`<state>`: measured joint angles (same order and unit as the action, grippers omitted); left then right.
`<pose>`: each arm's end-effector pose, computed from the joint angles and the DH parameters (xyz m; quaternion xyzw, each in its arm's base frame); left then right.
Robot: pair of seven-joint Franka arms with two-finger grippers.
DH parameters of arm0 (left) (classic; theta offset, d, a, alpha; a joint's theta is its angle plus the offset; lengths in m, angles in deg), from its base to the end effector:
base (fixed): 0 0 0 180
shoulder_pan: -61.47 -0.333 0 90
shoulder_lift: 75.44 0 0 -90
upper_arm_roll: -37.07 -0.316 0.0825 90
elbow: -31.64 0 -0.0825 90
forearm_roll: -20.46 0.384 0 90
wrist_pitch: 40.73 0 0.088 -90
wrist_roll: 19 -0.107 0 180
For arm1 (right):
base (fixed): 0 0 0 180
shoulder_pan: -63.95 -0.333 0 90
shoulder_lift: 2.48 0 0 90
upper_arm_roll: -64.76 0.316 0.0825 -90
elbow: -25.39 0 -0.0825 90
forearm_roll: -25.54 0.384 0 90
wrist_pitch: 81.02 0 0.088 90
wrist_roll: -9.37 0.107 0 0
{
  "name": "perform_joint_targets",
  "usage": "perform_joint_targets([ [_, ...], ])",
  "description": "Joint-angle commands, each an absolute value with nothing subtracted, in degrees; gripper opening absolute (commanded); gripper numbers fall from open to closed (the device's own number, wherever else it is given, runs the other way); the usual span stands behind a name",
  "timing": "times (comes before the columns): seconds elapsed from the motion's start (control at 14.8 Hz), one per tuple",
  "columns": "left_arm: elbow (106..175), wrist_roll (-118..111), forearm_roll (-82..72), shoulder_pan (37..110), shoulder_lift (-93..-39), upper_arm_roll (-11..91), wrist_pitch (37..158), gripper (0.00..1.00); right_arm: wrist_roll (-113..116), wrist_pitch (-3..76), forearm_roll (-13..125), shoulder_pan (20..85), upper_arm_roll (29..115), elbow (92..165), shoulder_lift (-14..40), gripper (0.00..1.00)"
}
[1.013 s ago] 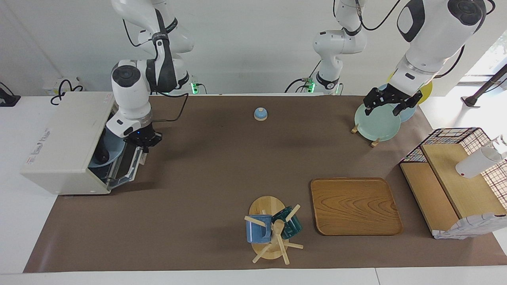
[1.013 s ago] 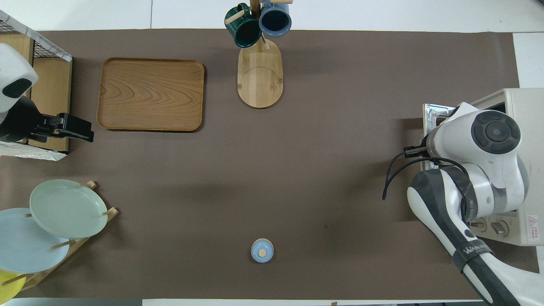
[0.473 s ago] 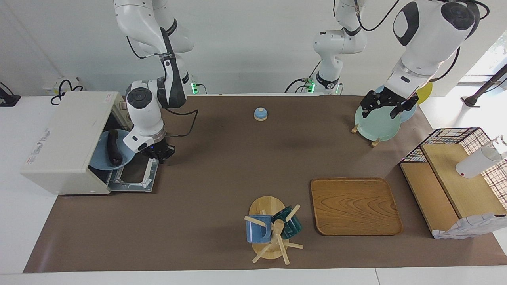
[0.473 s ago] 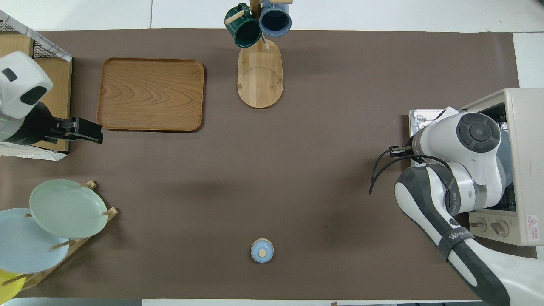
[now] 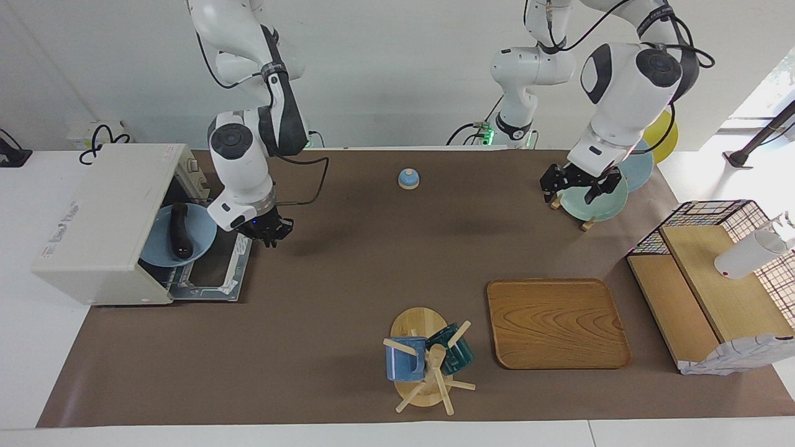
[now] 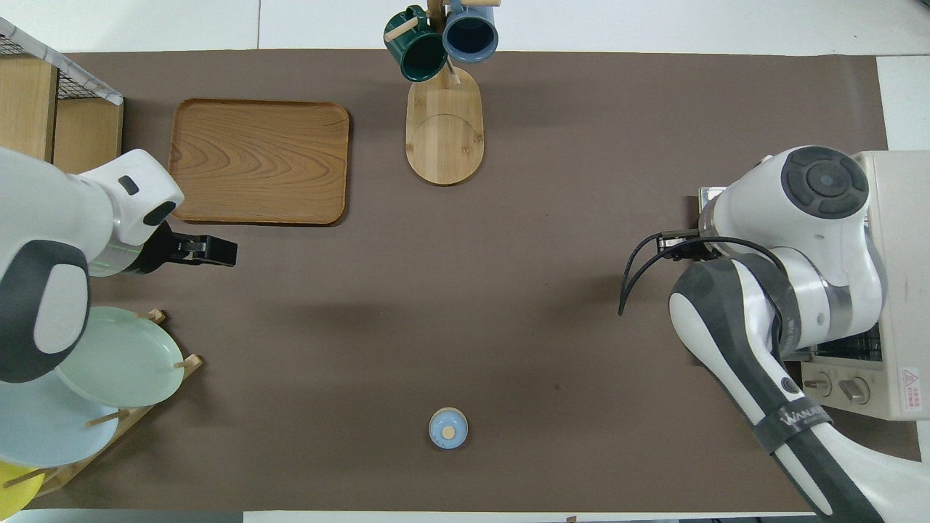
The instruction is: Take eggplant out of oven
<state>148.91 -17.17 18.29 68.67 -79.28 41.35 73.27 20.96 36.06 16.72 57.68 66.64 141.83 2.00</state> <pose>0.5241 -0.1094 0.4706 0.9970 -0.0764 0.0031 0.0153 0.5553 0.0707 0.4030 0.9972 0.0073 -0.0215 0.0707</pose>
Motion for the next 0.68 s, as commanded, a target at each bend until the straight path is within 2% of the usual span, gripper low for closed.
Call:
perform_joint_targets([
  [0.0, 152.0, -17.2, 18.8, 69.6, -77.9, 40.9, 78.7, 1.0, 19.6, 34.4, 9.4, 60.1, 66.9, 142.0, 1.4, 0.55],
  [0.14, 151.8, -17.2, 18.7, 69.6, -77.4, 40.9, 78.9, 1.0, 13.4, 35.4, 9.5, 63.5, 67.0, 143.6, 1.1, 0.43],
  [0.2, 151.8, -17.2, 18.7, 69.6, -77.4, 40.9, 78.9, 1.0, 13.3, 36.6, 9.5, 64.2, 67.0, 145.0, 0.6, 0.4],
  [0.41, 151.7, -16.7, 18.6, 69.6, -77.5, 40.9, 78.4, 1.0, 12.9, 42.2, 9.7, 64.5, 67.0, 149.6, -0.6, 0.39],
  [0.61, 151.7, -15.5, 18.7, 69.7, -77.5, 40.8, 78.4, 1.0, 10.2, 42.6, 9.7, 64.7, 67.0, 150.9, -1.2, 0.39],
])
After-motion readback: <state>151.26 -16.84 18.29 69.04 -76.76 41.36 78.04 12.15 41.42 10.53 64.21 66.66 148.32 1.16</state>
